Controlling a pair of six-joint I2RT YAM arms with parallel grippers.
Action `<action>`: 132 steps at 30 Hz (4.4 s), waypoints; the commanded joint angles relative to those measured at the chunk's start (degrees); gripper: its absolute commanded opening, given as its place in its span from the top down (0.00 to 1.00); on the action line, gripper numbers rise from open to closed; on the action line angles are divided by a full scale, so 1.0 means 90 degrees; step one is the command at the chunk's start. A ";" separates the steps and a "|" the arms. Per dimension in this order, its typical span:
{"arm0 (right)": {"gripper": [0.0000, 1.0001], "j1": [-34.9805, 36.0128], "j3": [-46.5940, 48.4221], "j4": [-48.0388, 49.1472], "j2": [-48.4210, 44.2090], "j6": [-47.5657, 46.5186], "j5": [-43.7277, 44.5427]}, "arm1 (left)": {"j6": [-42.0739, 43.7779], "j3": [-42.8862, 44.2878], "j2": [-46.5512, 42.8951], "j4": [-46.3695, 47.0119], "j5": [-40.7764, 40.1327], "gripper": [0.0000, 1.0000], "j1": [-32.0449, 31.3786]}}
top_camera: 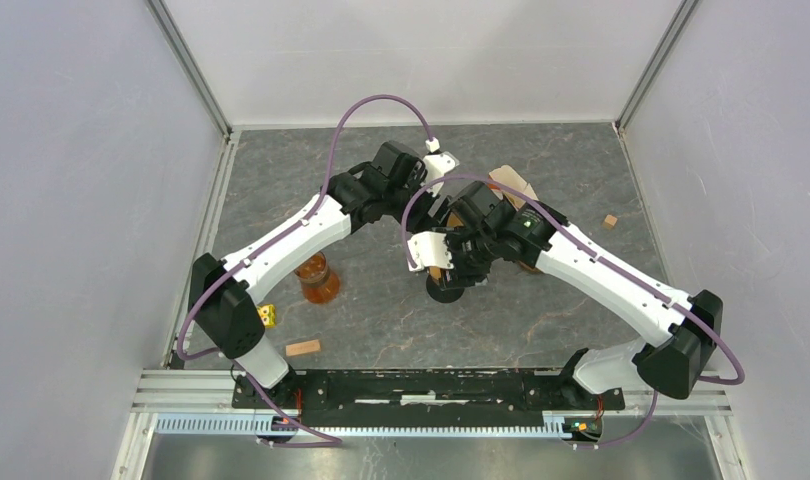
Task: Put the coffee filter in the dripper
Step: Place the coffee filter in the coffee dripper.
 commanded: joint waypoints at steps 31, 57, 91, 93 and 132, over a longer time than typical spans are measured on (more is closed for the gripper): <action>0.64 0.0083 -0.0184 0.0878 -0.0106 0.1233 -0.0123 | -0.0376 -0.0294 -0.0197 0.0393 0.0057 0.16 -0.0033; 0.57 0.0077 -0.0956 0.1216 -0.0348 0.0951 0.0140 | -0.0200 -0.0338 -0.0050 0.0395 -0.0089 0.16 -0.0033; 0.35 0.0059 -0.0589 0.0998 -0.0266 0.0732 0.0178 | 0.0036 -0.0233 -0.0094 0.0369 -0.0169 0.15 -0.0033; 0.32 0.0045 -0.0512 0.0981 -0.0320 0.0744 0.0180 | 0.0028 -0.0169 -0.0093 0.0335 -0.0154 0.14 -0.0033; 0.19 -0.1090 0.0029 0.0775 -0.1610 0.0928 -0.1063 | -0.0584 0.0203 -0.1232 0.0650 0.0439 0.00 0.0884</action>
